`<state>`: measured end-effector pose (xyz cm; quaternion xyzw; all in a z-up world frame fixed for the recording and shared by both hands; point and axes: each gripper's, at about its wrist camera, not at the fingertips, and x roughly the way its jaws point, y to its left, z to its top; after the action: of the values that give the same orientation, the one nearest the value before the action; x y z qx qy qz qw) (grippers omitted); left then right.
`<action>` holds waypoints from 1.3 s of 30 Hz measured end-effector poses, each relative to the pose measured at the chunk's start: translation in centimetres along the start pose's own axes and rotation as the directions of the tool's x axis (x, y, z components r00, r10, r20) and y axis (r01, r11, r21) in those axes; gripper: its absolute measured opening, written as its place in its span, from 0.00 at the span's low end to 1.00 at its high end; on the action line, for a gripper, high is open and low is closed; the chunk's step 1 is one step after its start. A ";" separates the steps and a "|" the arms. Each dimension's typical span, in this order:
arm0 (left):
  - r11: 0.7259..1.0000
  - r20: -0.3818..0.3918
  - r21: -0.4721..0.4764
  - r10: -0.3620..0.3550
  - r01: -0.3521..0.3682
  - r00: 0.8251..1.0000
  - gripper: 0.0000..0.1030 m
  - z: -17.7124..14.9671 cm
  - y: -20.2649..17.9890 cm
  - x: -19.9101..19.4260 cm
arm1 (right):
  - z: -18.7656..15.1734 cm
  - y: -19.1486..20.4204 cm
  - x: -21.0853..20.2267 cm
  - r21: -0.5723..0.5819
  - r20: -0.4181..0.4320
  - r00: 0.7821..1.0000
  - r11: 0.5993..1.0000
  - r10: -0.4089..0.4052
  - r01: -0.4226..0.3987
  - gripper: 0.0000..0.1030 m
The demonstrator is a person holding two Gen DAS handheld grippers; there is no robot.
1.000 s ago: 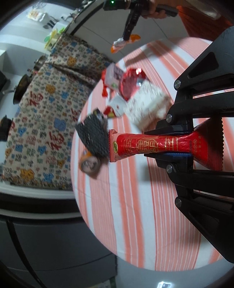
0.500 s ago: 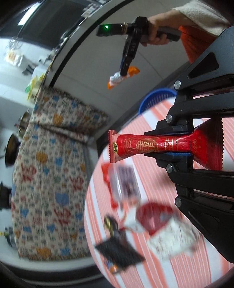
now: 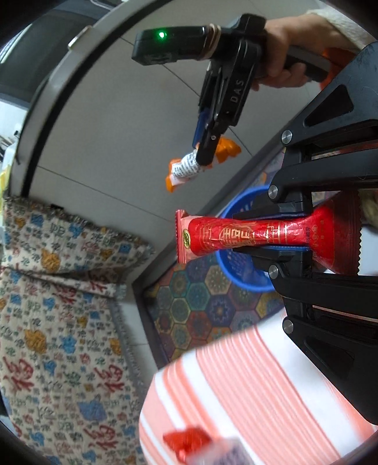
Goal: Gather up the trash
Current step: 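Carry both items over the blue basket and open both tools to drop them, then move both open tools back over the table toward the remaining trash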
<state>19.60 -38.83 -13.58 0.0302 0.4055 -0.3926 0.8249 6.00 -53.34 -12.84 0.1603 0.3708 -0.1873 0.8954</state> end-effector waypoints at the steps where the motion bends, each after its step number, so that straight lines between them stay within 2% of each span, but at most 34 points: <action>1: 1.000 -0.007 0.001 -0.005 0.005 1.000 0.11 0.0 -0.3 0.5 | 0.0 -0.6 0.4 0.014 -0.009 1.000 1.000 0.004 -0.004 0.38; 14: 0.999 -0.116 -0.035 -0.020 0.016 0.993 0.11 -1.0 -0.3 8.0 | -0.1 -4.0 4.0 0.046 -0.099 0.995 0.999 0.007 -0.003 0.39; 27: 1.000 -0.173 -0.023 0.003 -0.007 0.985 0.13 -1.9 -0.5 11.5 | -0.6 -5.4 6.9 0.111 -0.159 0.987 0.994 0.035 -0.017 0.41; 28: 1.000 -0.175 -0.021 0.004 -0.008 0.985 0.18 -2.0 -0.6 11.8 | -0.5 -5.5 7.0 0.115 -0.157 0.987 0.993 0.031 -0.013 0.42; 30: 1.000 -0.179 -0.019 -0.003 0.000 0.984 0.40 -2.0 -0.6 12.1 | -0.5 -5.8 7.2 0.133 -0.152 0.988 0.991 0.035 -0.014 0.53; 31: 1.000 -0.173 -0.019 0.009 -0.013 0.985 0.59 -2.0 -0.7 12.2 | -0.4 -5.9 7.2 0.145 -0.150 0.988 0.989 0.040 -0.018 0.55; 32: 1.000 -0.163 -0.017 0.018 -0.022 0.986 0.67 -2.0 -0.8 12.1 | -0.3 -6.1 7.2 0.155 -0.148 0.988 0.988 0.045 -0.021 0.58; 39: 1.000 -0.126 -0.026 0.000 -0.003 0.992 0.68 -1.6 -0.8 9.5 | 0.4 -6.2 6.1 0.158 -0.107 0.994 0.987 0.004 0.013 0.59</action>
<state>21.46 -44.76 -21.05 0.0443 0.4619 -0.3839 0.7983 7.41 -60.26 -17.95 0.2400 0.4027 -0.2092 0.8582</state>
